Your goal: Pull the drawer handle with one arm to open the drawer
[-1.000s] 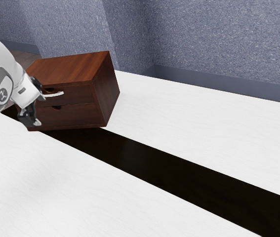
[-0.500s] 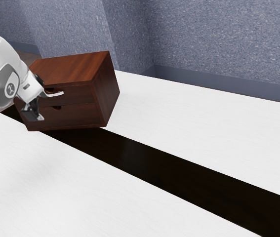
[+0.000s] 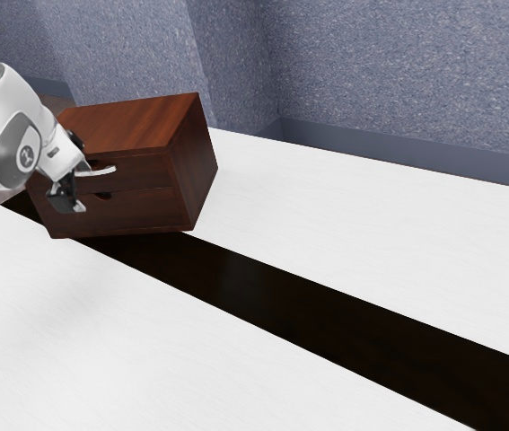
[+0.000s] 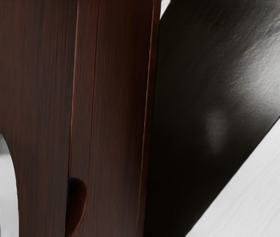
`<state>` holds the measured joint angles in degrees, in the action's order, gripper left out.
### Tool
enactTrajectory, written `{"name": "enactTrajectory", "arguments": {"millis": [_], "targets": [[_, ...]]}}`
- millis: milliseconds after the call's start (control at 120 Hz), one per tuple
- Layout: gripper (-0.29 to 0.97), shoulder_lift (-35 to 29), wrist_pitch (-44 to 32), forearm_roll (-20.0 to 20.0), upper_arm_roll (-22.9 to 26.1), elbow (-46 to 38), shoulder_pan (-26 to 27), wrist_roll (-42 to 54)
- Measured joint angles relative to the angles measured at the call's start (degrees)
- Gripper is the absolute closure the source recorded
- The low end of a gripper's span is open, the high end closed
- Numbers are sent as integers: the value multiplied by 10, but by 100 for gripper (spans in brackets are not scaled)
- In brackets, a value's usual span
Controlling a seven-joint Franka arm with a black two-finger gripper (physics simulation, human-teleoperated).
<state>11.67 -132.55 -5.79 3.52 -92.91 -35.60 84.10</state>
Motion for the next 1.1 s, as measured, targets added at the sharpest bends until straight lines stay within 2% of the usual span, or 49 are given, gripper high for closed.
{"name": "enactTrajectory", "arguments": {"millis": [417,542,800,1067,1100], "targets": [[-2,49,0,2,-3,39,1,3],[3,49,0,3,-3,46,1,3],[-2,81,1,6,-16,87,4,4],[-13,88,3,9,-18,89,6,5],[-11,88,3,8,-17,88,5,5]]}}
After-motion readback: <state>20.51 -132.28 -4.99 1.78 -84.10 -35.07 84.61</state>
